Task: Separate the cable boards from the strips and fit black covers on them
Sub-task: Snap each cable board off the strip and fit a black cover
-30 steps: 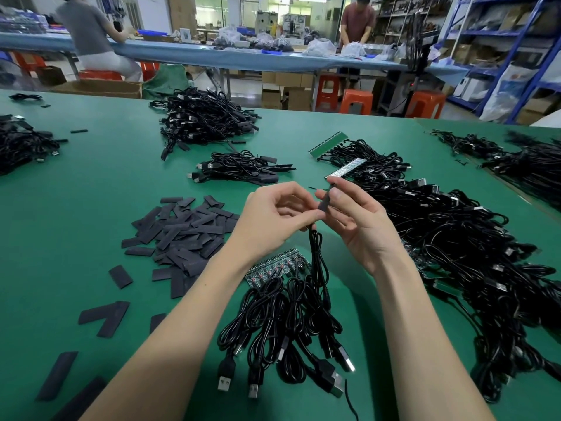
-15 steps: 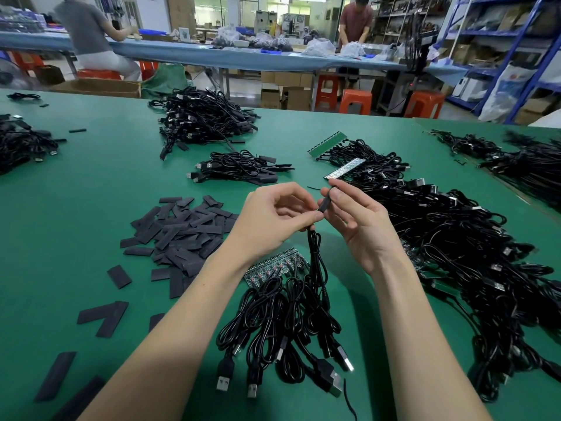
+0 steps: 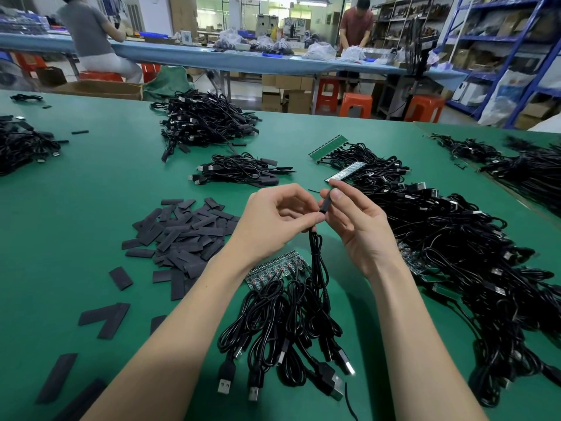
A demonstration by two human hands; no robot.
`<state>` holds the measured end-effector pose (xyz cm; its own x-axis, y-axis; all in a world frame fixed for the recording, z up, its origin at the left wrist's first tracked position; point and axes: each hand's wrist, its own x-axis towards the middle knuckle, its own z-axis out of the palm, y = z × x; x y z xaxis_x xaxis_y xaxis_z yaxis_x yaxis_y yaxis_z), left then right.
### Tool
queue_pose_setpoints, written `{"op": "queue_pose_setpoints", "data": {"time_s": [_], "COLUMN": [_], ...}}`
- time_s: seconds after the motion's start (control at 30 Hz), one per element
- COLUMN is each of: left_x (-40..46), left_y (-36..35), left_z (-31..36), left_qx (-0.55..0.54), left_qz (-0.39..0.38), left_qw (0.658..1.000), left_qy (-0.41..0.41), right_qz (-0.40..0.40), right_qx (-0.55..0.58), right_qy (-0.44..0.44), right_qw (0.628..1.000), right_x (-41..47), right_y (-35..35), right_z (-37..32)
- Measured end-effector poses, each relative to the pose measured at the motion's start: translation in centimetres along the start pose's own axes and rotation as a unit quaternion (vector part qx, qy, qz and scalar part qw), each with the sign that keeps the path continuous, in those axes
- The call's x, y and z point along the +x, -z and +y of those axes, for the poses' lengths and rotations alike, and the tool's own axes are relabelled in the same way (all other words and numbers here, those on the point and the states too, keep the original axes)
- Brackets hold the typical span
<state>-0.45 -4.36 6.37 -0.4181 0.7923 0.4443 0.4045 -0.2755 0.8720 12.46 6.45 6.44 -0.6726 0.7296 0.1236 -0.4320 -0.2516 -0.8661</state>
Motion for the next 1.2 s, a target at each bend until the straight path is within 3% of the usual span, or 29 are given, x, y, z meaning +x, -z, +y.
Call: {"op": "queue_pose_setpoints", "data": {"time_s": [0.83,1.0,1.1,1.2], "left_x": [0.2,0.4,0.6,0.6], "left_y": [0.3,0.2,0.2,-0.2], "left_z": [-0.6,-0.8,-0.9,-1.1], "left_qx": [0.000,0.009,0.032,0.040], "left_qz": [0.011,0.074,0.116,0.113], "left_qw": [1.000,0.997,0.992,0.991], "left_qy": [0.010,0.028,0.039,0.059], "right_qz": [0.015,-0.037,-0.116,-0.147], "right_qx": [0.030,-0.097,-0.253,-0.281], "right_qy": [-0.024,-0.080,-0.158,-0.188], "right_qw": [0.999,0.991,0.947,0.929], "right_x": [0.5,0.9,0.6,0.4], "right_y": [-0.7,0.5,1.9,2.3], "right_z": [0.8,0.6,0.2,0.6]}}
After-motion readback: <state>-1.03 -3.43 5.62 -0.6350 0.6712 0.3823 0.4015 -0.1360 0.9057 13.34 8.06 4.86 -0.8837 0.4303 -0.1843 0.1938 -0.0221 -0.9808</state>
